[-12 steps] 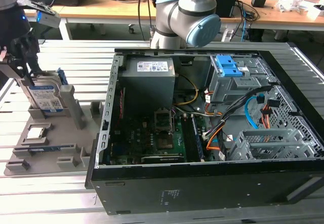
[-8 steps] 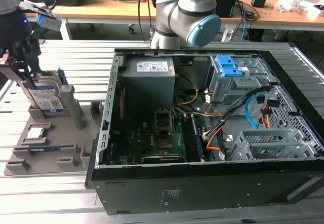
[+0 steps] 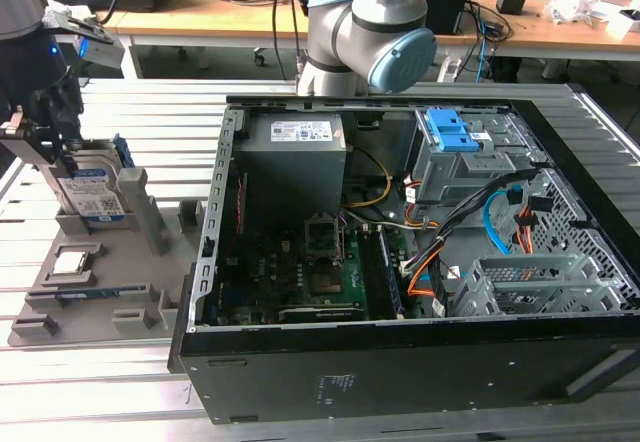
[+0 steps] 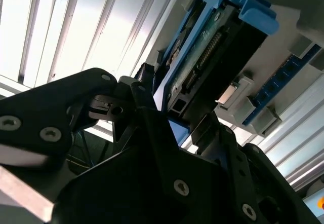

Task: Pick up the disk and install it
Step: 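Pick up the disk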

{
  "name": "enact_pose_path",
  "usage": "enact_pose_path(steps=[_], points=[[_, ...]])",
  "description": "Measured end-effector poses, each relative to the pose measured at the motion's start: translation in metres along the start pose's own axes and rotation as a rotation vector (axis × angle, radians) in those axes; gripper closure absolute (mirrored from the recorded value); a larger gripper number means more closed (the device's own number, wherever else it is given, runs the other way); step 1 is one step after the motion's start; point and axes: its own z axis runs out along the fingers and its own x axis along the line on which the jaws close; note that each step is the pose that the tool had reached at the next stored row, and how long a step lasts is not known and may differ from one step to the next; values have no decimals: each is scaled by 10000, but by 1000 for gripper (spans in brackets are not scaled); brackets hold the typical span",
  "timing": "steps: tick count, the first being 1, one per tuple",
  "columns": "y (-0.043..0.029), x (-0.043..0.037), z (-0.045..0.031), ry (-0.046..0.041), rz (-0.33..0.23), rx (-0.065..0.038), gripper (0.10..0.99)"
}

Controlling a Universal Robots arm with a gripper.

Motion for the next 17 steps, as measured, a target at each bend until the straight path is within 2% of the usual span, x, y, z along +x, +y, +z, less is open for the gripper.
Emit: enact_pose_path(steps=[12, 13, 14, 15, 17], points=[[-3, 19, 54, 13, -44, -3, 545], [-3, 18, 56, 13, -43, 35, 545], [-2, 18, 59, 11, -46, 185, 545], [-3, 18, 59, 11, -50, 256, 545], [-3, 19, 59, 11, -50, 260, 545]])
